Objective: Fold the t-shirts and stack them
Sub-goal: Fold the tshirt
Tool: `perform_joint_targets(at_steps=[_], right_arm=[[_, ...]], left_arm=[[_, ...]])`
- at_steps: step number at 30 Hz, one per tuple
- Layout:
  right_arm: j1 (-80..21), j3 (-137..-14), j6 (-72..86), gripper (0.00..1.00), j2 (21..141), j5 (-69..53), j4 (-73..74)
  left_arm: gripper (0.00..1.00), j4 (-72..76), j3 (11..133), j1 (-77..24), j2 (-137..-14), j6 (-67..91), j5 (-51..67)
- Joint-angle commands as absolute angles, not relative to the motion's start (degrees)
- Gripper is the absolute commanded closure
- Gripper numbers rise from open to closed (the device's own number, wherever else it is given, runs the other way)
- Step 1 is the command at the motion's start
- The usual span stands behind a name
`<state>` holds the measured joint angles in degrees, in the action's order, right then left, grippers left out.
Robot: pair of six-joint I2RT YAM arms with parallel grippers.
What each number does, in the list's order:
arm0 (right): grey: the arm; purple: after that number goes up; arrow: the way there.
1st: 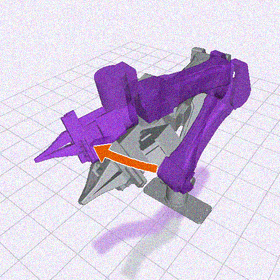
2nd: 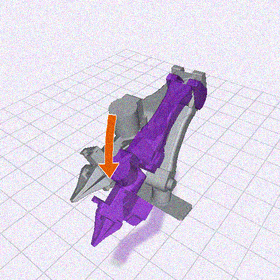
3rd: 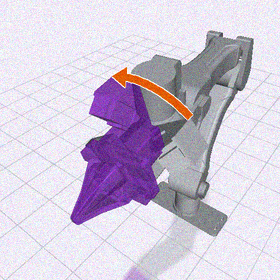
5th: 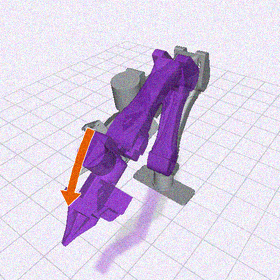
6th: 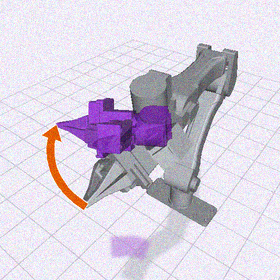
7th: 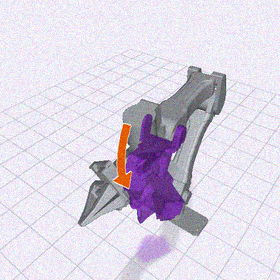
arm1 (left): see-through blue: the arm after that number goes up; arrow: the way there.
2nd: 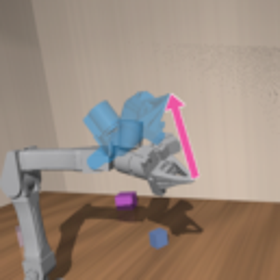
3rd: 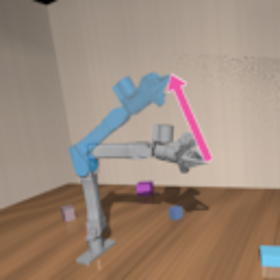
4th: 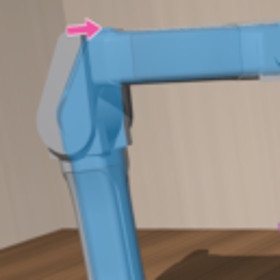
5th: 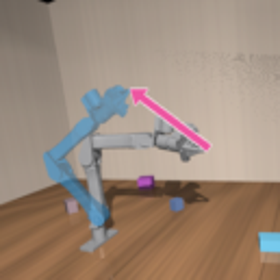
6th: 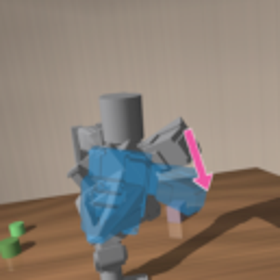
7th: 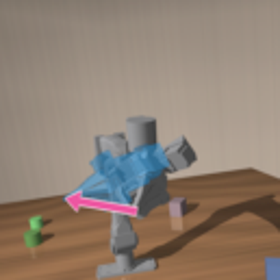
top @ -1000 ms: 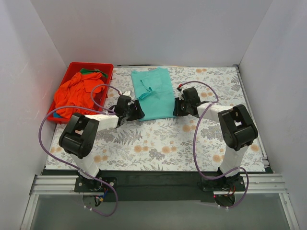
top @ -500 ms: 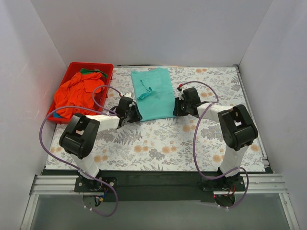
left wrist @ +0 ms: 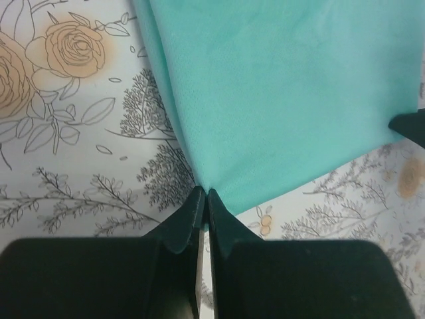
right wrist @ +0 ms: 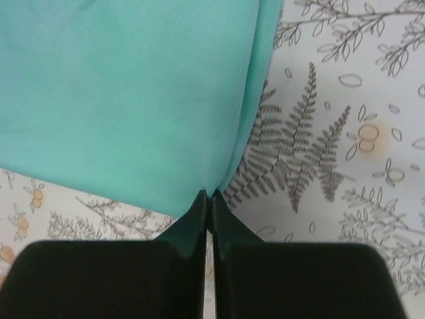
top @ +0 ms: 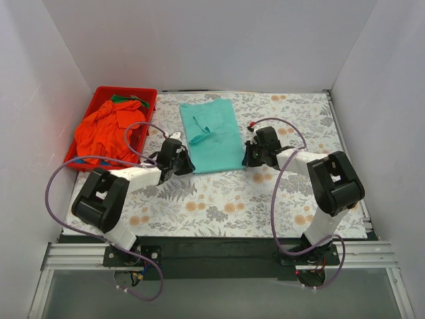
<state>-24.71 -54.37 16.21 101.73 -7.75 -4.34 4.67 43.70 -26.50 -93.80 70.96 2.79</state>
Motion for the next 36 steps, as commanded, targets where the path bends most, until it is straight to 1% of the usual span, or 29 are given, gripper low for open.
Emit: perform_joint_targets(at_steps=[1, 9, 12, 19, 22, 25, 30, 33, 36], right_arm=[[-24.61, -51.6, 16.08, 0.99, 94.33, -8.17, -3.6], [-25.92, -45.44, 16.96, 0.99, 80.43, -6.77, -1.15], [-27.16, -43.42, 17.4, 0.99, 74.81, -5.28, 0.43], [-30.58, -42.01, 19.16, 0.99, 59.62, -0.27, 9.31], [-32.86, -42.54, 19.77, 0.99, 55.83, 2.89, 12.3], [-33.92, -42.71, 20.3, 0.99, 54.15, 4.65, 13.18], [-33.92, -44.73, 19.95, 0.99, 55.01, 8.6, 13.01], [-33.75, -47.98, 18.9, 0.99, 58.26, 10.36, 12.57], [-33.66, -51.41, 17.93, 0.99, 64.14, 11.6, 12.04]], left_arm=[[1.0, 2.82, 42.72, -26.89, -86.33, 70.75, 2.38], [1.0, -1.65, 40.7, -30.49, -75.51, 72.07, 0.7], [1.0, -4.21, 40.61, -33.3, -71.12, 72.77, -2.89], [1.0, -8.96, 39.11, -37.79, -60.13, 74.97, -6.5], [1.0, -10.19, 38.23, -39.46, -56.53, 75.85, -7.03], [1.0, -10.55, 37.79, -40.6, -55.37, 76.55, -7.03], [1.0, -7.3, 37.35, -41.31, -56.68, 76.82, -4.4], [1.0, -5.45, 37.79, -41.31, -58.88, 76.29, -5.79], [1.0, -2.73, 38.49, -41.05, -61.77, 75.24, -7.64]])
